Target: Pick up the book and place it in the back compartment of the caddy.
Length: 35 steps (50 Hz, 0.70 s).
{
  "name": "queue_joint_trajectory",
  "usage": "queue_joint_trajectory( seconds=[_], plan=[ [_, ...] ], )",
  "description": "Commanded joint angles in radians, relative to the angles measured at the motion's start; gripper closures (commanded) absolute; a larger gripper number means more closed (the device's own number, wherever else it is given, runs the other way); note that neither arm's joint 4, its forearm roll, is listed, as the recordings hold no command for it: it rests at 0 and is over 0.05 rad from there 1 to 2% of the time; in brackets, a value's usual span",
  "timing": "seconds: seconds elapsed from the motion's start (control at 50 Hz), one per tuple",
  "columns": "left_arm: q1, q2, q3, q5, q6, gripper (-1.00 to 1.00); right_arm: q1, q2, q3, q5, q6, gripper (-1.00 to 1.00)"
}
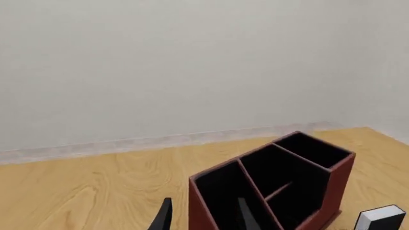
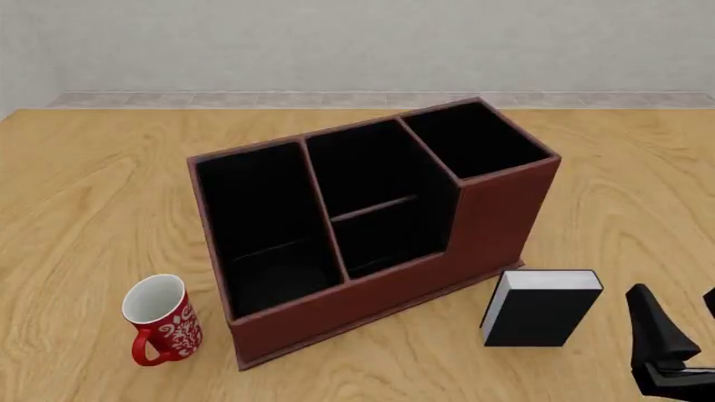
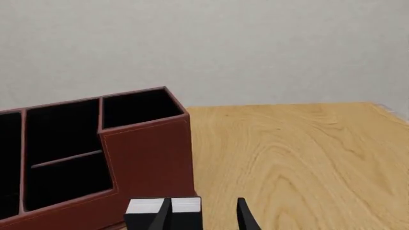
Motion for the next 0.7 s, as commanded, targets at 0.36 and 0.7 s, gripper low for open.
queue_joint_trajectory(
  seconds=[0.36, 0.7],
  plan=[
    [-0.303, 0.249, -0.278, 0.098, 0.013, -1.00, 0.001, 0.004, 0.001, -0.006, -0.003, -1.00],
    [-0.433, 0.465, -0.349, 0.027, 0.113, -1.00, 0.001, 0.004, 0.000, -0.007, -0.004, -1.00]
  ],
)
